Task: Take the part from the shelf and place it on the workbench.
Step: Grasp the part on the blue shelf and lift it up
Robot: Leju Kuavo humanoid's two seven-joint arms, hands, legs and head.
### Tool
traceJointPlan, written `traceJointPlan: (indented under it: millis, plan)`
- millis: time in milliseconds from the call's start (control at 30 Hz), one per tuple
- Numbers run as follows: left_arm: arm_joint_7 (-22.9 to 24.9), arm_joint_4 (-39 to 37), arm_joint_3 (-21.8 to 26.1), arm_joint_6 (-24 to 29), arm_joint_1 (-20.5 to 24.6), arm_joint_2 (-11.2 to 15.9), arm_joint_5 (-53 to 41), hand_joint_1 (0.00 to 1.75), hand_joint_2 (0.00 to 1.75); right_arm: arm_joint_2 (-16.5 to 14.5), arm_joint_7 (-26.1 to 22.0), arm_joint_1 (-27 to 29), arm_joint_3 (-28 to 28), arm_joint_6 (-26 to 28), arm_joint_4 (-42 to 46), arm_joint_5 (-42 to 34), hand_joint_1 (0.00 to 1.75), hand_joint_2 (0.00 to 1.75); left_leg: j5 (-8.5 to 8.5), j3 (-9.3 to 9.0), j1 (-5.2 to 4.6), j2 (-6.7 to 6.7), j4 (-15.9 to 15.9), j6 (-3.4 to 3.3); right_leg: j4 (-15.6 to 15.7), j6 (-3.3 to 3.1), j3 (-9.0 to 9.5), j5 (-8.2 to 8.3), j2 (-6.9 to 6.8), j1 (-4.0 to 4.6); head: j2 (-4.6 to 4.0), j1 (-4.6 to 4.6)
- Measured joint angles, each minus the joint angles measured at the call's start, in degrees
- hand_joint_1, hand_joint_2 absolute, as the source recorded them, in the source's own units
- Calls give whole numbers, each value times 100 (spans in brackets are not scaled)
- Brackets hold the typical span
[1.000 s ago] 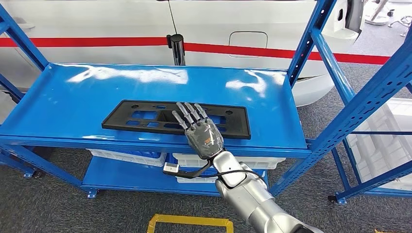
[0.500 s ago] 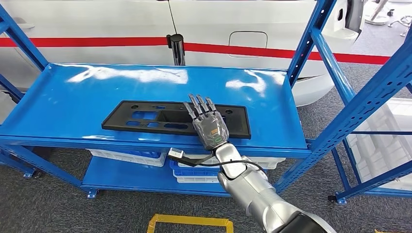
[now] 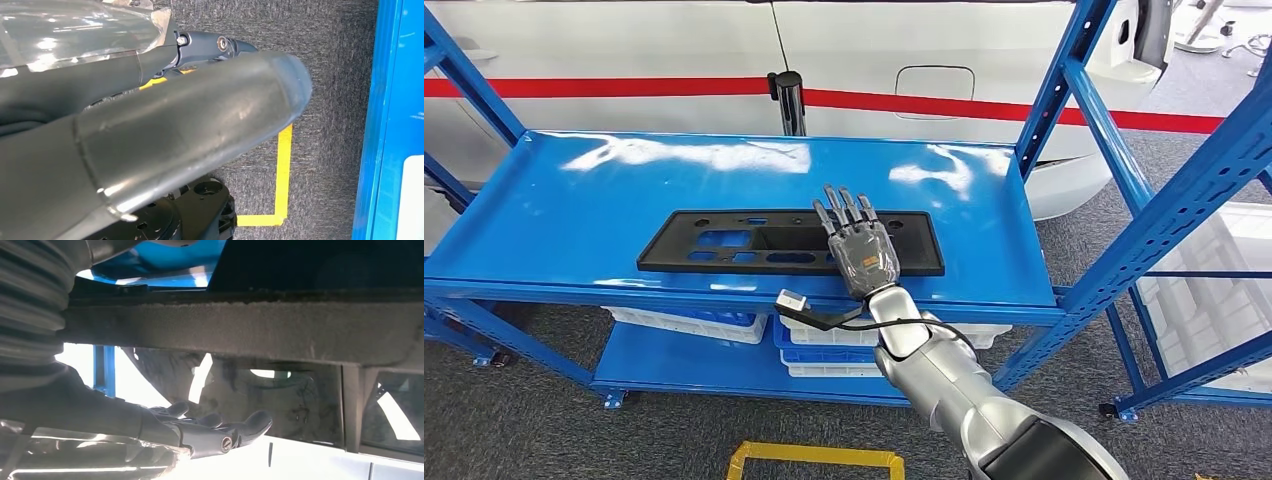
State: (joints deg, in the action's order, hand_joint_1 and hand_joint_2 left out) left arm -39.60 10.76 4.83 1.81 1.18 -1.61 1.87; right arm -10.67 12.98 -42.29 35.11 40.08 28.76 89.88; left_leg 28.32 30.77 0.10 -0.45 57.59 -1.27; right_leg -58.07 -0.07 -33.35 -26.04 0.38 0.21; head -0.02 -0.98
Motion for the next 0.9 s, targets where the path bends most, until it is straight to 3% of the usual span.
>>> traceJointPlan:
  millis: [33, 100, 900]
  plan:
    - [-5, -1, 1, 1, 0, -1, 1, 0, 0, 1, 47, -18, 11, -4, -56, -1, 154, 175, 0, -1, 0, 0, 0, 0, 0, 0, 1, 0, 0, 0, 0, 0]
    - [-18, 0, 4, 1, 1, -1, 7, 0, 0, 4, 140, -57, 27, -10, -194, -5, 165, 175, 0, -1, -1, 0, 0, 0, 0, 0, 1, 0, 0, -1, 0, -1]
    - [86, 1, 134, 116, 85, -8, 103, 0, 0, -31, 4, -219, -123, 3, -564, -40, 172, 175, 0, -1, -2, 0, 0, 0, 0, 0, 1, 0, 2, -2, 0, -1]
